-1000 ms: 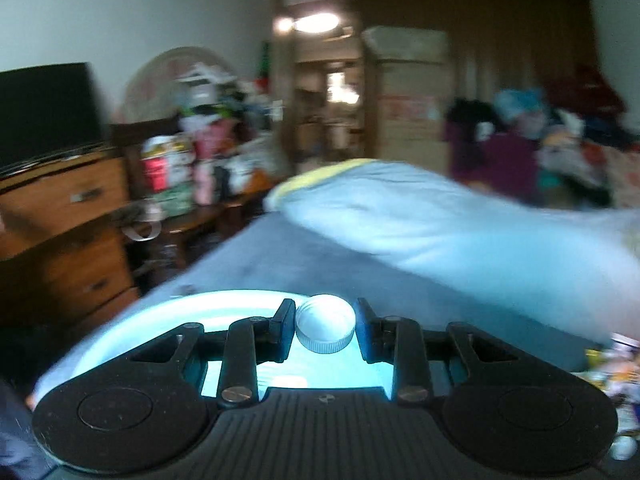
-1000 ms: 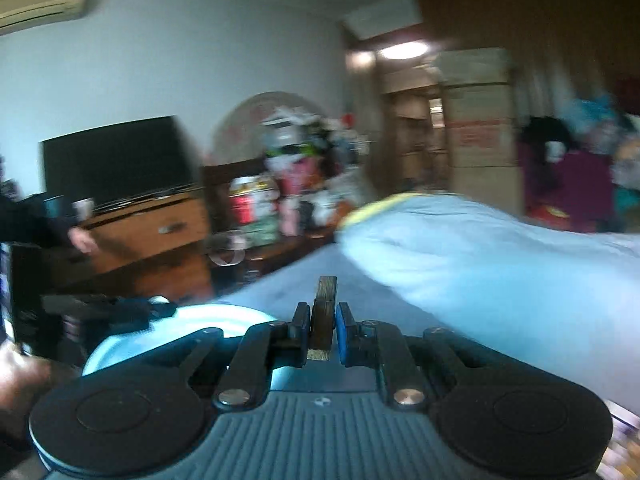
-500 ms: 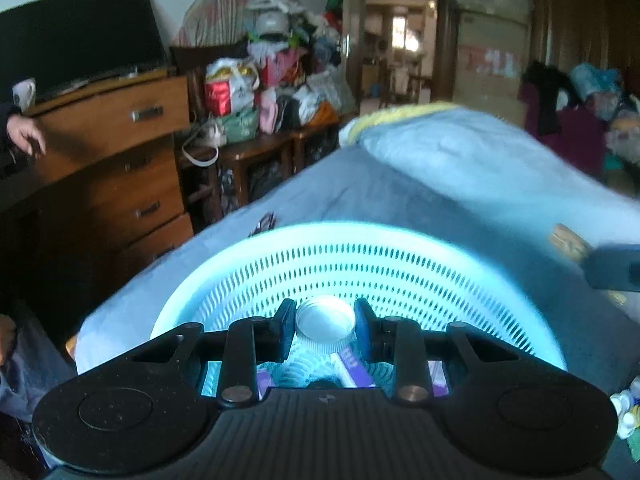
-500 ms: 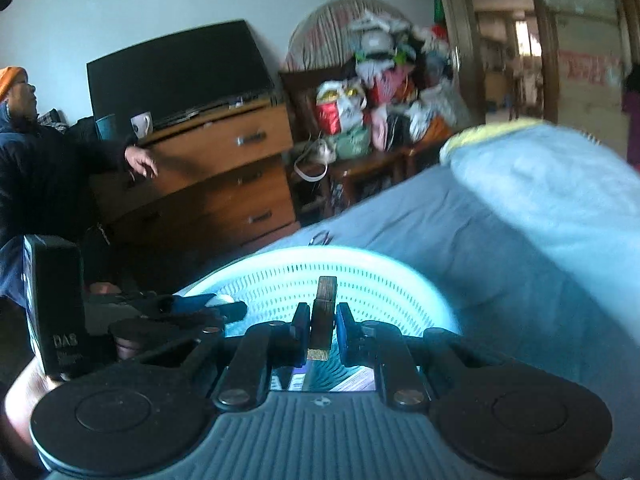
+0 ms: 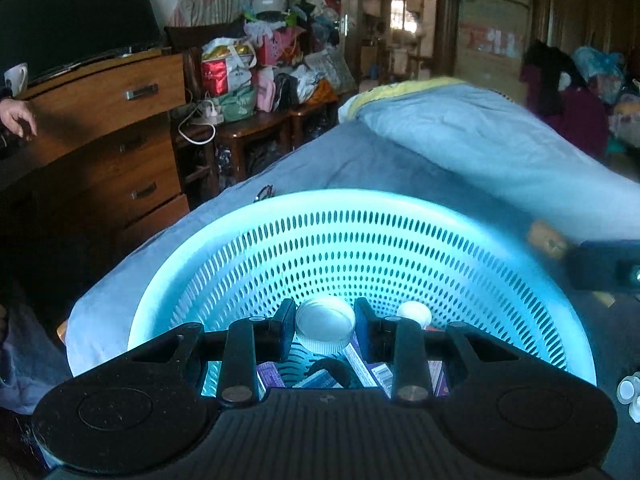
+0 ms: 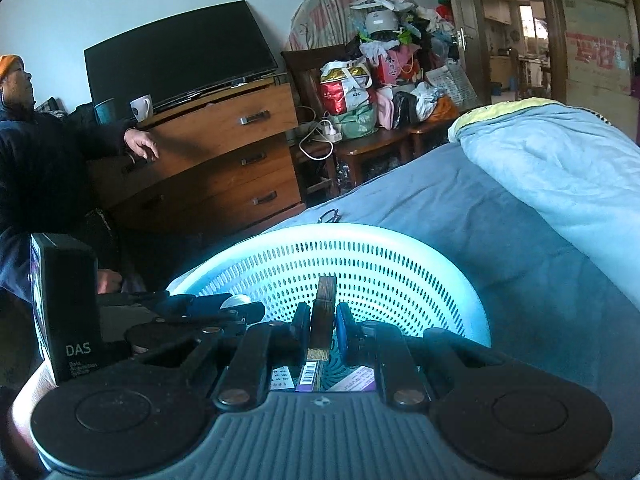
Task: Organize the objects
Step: 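Open both grippers to release the cap and stick into the basket, then move both open grippers back over the medicine pile, then grasp a blue tissue pack with the left gripper while the right grasps a white cap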
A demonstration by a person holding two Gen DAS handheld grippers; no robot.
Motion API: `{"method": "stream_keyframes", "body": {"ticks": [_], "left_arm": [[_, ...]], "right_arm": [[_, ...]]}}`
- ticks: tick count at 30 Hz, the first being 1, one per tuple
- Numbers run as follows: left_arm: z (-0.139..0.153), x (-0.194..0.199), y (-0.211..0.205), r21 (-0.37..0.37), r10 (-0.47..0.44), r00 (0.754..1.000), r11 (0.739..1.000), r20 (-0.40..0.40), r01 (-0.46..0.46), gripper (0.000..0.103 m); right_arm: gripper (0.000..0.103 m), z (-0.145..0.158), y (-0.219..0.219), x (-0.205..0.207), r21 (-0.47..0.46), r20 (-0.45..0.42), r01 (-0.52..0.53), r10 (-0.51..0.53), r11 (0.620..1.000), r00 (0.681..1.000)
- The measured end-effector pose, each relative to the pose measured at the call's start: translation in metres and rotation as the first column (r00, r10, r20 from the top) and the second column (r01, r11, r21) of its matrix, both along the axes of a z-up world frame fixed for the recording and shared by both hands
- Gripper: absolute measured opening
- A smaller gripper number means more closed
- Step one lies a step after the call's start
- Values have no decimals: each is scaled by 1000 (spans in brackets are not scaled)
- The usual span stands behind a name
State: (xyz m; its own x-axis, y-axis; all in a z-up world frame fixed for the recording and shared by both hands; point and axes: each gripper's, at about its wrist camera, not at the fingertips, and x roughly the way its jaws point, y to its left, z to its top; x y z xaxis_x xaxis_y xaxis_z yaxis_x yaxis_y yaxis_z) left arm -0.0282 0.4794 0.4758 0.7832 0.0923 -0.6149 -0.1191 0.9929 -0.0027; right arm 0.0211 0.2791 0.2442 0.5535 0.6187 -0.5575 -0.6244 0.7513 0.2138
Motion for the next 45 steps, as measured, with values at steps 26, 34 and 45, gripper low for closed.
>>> {"method": "stream_keyframes", "body": {"ticks": [26, 34, 45], "left_arm": [[47, -22, -42, 64, -52, 987, 997, 154, 43, 99], [52, -98, -166, 6, -458, 825, 875, 333, 483, 103], [-56, -104, -292, -115, -722, 685, 675, 101, 729, 99]], "right_arm": [[73, 3, -90, -59, 143, 162, 98, -121, 985, 979], [71, -116, -285, -166, 71, 132, 487, -492, 870, 860], [58, -224, -383, -143, -153, 22, 583, -587, 798, 809]]}}
